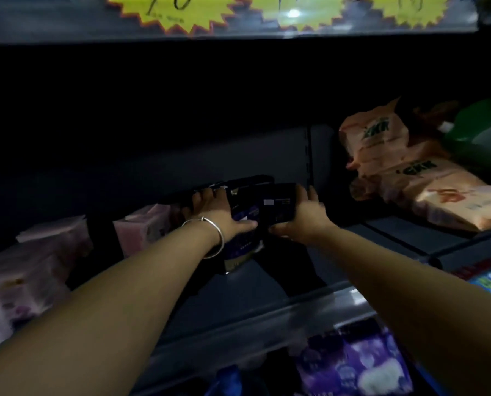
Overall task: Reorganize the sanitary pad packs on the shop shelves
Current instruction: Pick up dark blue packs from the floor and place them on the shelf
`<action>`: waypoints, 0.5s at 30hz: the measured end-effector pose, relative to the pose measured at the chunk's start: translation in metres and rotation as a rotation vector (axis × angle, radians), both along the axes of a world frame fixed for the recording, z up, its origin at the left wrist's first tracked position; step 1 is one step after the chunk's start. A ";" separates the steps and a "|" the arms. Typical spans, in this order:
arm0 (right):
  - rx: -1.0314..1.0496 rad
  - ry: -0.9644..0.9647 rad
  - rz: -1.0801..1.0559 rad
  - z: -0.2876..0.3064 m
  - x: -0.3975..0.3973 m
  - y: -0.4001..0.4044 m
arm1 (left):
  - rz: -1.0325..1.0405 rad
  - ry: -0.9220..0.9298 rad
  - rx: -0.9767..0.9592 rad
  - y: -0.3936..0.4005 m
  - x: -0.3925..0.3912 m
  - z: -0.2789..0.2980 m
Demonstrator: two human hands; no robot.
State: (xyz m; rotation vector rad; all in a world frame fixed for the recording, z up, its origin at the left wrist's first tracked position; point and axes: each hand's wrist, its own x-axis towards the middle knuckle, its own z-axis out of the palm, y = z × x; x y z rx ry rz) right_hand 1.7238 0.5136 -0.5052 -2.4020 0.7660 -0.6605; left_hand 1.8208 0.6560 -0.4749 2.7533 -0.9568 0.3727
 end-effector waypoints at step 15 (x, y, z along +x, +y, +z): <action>0.235 -0.075 0.065 -0.007 0.052 -0.060 | -0.008 -0.027 0.156 -0.025 0.021 -0.001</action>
